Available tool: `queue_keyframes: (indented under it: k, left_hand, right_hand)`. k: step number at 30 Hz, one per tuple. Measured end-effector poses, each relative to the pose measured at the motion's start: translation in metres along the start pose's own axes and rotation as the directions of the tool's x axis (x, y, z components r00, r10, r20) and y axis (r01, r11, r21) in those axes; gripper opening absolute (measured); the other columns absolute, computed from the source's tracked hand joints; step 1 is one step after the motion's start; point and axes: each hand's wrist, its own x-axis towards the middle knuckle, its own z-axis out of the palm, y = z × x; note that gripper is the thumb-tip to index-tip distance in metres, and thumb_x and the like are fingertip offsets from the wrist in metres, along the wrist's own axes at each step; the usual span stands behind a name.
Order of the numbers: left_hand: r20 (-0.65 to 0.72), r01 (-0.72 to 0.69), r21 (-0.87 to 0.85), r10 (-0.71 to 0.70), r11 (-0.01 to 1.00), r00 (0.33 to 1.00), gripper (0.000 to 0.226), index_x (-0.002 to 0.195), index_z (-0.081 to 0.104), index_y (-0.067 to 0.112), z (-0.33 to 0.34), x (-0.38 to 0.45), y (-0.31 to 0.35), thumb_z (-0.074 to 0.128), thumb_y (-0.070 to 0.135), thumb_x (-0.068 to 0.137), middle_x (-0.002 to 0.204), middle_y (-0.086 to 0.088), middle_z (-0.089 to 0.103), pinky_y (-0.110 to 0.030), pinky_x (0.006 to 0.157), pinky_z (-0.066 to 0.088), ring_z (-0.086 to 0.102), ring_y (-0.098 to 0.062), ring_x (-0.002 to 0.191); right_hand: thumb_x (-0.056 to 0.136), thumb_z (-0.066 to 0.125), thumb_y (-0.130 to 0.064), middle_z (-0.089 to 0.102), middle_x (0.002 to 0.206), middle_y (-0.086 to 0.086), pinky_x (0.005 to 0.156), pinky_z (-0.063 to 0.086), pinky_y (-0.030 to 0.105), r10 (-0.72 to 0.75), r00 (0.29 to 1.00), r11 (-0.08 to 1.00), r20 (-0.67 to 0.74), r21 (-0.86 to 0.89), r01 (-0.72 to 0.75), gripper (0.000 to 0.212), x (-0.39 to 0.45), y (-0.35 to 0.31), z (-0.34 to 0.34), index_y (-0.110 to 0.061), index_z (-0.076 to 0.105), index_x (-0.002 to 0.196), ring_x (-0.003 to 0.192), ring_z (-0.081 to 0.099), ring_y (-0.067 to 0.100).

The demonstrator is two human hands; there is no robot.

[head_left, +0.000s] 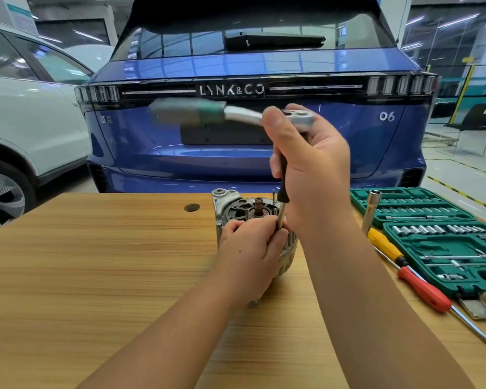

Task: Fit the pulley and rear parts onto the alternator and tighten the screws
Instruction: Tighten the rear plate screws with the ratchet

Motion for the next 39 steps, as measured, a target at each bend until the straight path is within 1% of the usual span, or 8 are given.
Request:
queue_keyframes:
  k: [2,5,12,20,24,30,34,39]
  left_hand:
    - [-0.004,-0.006,0.006,0.006,1.000,1.000,0.031,0.080,0.043,0.047,0.000,0.000,0.001,0.033,0.033,0.107,0.071,0.023,0.049,-0.042,0.112,0.023,0.047,0.006,0.082]
    - [-0.010,0.001,-0.001,-0.001,1.000,1.000,0.031,0.081,0.041,0.051,0.000,0.001,0.000,0.034,0.034,0.107,0.078,0.025,0.052,-0.042,0.113,0.022,0.046,0.005,0.087]
    - [-0.031,-0.004,0.004,0.004,1.000,1.000,0.033,0.078,0.040,0.045,0.003,0.001,-0.002,0.035,0.031,0.107,0.071,0.019,0.048,-0.042,0.111,0.025,0.045,0.007,0.079]
    - [-0.033,0.000,0.001,0.000,1.000,0.999,0.033,0.077,0.041,0.046,0.003,0.001,-0.004,0.036,0.034,0.106,0.074,0.024,0.051,-0.037,0.109,0.025,0.043,0.019,0.088]
    - [-0.032,0.011,0.020,-0.010,1.000,0.999,0.031,0.077,0.041,0.043,0.003,0.001,-0.001,0.035,0.033,0.106,0.074,0.018,0.051,-0.042,0.111,0.025,0.048,0.004,0.084]
    - [-0.007,-0.005,-0.008,0.005,1.000,1.000,0.032,0.079,0.040,0.049,0.000,-0.001,0.000,0.035,0.033,0.106,0.074,0.024,0.050,-0.043,0.111,0.024,0.046,0.007,0.084]
    - [-0.002,0.016,-0.022,-0.016,1.000,1.000,0.032,0.079,0.042,0.048,-0.001,0.001,-0.002,0.036,0.034,0.107,0.078,0.023,0.053,-0.040,0.112,0.024,0.044,0.017,0.088]
    - [-0.001,0.008,-0.039,-0.008,0.999,1.000,0.028,0.084,0.046,0.045,0.001,0.000,-0.005,0.035,0.034,0.107,0.081,0.024,0.055,-0.037,0.107,0.026,0.036,0.026,0.094]
  right_hand:
    - [0.091,0.073,-0.024,0.048,0.060,-0.006,0.048,0.036,0.022,0.014,0.998,1.000,-0.058,-0.012,-0.015,0.023,0.003,-0.001,-0.003,-0.005,0.059,0.089,0.051,0.039,0.011]
    - [0.097,0.065,-0.016,0.057,0.069,-0.002,0.054,0.043,0.023,0.042,0.999,0.997,0.024,0.063,-0.043,0.012,0.004,-0.002,-0.007,-0.012,0.058,0.105,0.055,0.046,0.012]
    - [0.089,0.056,0.001,0.048,0.080,0.018,0.055,0.041,0.025,-0.136,0.975,0.986,0.175,0.124,0.115,0.046,-0.001,0.003,0.001,-0.032,0.062,0.120,0.064,0.043,0.016]
    - [0.091,0.039,-0.024,0.042,0.093,0.021,0.059,0.040,0.029,0.006,0.954,0.945,0.301,0.309,-0.104,0.041,0.000,0.000,-0.008,-0.018,0.059,0.126,0.068,0.040,0.025]
    - [0.092,0.060,-0.032,0.057,0.077,0.004,0.061,0.045,0.026,0.027,0.987,0.988,0.158,0.148,-0.051,0.035,-0.002,-0.003,-0.004,-0.017,0.058,0.122,0.064,0.049,0.014]
    - [0.089,0.071,-0.024,0.045,0.059,-0.005,0.048,0.035,0.021,0.076,0.997,0.997,-0.032,0.024,-0.075,0.014,0.004,-0.005,-0.006,-0.014,0.062,0.083,0.051,0.037,0.011]
    - [0.089,0.067,-0.017,0.059,0.074,-0.007,0.061,0.045,0.025,0.133,0.977,0.979,0.170,0.130,-0.156,0.026,0.005,-0.001,-0.009,-0.024,0.061,0.113,0.064,0.052,0.012]
    - [0.096,0.059,-0.002,0.057,0.079,-0.008,0.055,0.045,0.031,-0.096,0.988,0.994,0.124,0.065,0.089,0.033,0.001,0.008,-0.003,-0.023,0.056,0.121,0.062,0.052,0.017]
